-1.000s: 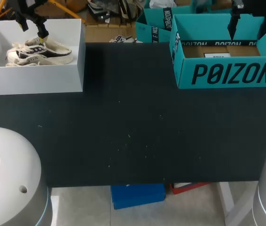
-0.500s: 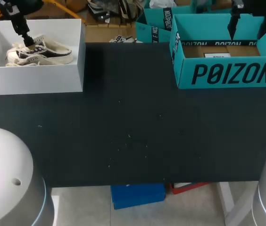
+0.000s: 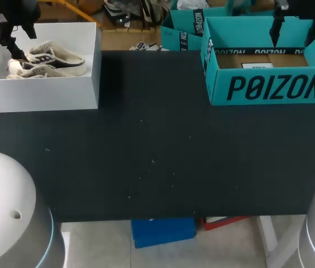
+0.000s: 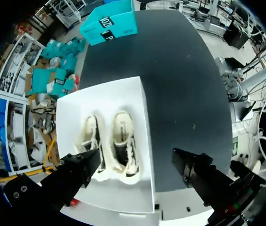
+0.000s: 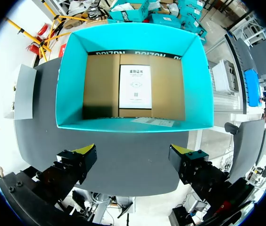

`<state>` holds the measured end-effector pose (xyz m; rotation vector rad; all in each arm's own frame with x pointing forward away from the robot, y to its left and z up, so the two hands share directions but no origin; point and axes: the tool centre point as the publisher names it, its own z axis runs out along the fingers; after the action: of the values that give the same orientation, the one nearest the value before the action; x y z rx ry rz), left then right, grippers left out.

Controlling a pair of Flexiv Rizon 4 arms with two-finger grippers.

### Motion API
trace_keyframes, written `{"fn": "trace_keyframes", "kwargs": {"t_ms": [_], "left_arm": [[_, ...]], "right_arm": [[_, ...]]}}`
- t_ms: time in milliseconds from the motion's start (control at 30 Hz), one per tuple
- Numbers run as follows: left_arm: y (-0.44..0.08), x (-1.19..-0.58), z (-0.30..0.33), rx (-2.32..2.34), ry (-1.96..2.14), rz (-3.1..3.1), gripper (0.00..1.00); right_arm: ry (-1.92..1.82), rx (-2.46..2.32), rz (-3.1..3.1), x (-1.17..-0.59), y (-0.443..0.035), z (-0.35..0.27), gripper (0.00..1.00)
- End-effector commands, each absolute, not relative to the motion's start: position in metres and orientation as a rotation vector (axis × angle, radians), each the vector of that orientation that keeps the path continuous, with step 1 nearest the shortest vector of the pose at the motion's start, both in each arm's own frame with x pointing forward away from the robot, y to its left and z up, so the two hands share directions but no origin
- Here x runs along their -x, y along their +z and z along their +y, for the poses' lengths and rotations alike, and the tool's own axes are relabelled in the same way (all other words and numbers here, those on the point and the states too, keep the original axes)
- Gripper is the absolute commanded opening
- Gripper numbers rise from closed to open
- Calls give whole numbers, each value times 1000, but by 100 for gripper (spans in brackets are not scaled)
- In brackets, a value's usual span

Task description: Take the shoe out of the shoebox, open the shoe tongue, remove and reinsert the insole, then place the shoe into the shoebox

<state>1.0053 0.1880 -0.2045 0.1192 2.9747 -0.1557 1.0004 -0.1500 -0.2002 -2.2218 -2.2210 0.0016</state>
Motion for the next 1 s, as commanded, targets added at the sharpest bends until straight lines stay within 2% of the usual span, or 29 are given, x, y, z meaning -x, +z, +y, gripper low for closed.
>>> {"fn": "trace_keyframes", "kwargs": {"t_ms": [33,233,267,333,367,400,467,533,567,600,667,800,867,1000], "left_arm": [[-213,-1037,195,-76,-129,3014,100],[-232,-1064,209,28,-103,3050,99],[-236,-1067,210,32,-92,3046,87],[-242,-1072,211,44,-114,3071,98],[-246,-1075,211,51,-99,3064,95],[-251,-1078,212,55,-78,3060,83],[-258,-1083,211,63,-74,3067,66],[-266,-1087,211,54,-74,3071,72],[-270,-1089,210,59,-72,3073,72],[-275,-1090,210,55,-50,3062,70],[-283,-1091,210,61,-48,3073,60],[-299,-1095,211,67,-53,3071,62],[-306,-1097,212,76,-47,3082,60],[-320,-1100,212,65,-27,3074,60]], "right_arm": [[1,2222,-2221,-1000,-200,-150,100],[1,2222,-2221,-1000,-200,-150,100],[1,2222,-2221,-1000,-200,-150,100],[1,2222,-2221,-1000,-200,-150,100],[1,2222,-2221,-1000,-200,-150,100],[1,2222,-2221,-1000,-200,-150,100],[1,2222,-2221,-1000,-200,-150,100],[1,2222,-2221,-1000,-200,-150,100],[1,2222,-2221,-1000,-200,-150,100],[1,2222,-2221,-1000,-200,-150,100],[1,2222,-2221,-1000,-200,-150,100],[1,2222,-2221,-1000,-200,-150,100],[1,2222,-2221,-1000,-200,-150,100],[1,2222,-2221,-1000,-200,-150,100]]}}
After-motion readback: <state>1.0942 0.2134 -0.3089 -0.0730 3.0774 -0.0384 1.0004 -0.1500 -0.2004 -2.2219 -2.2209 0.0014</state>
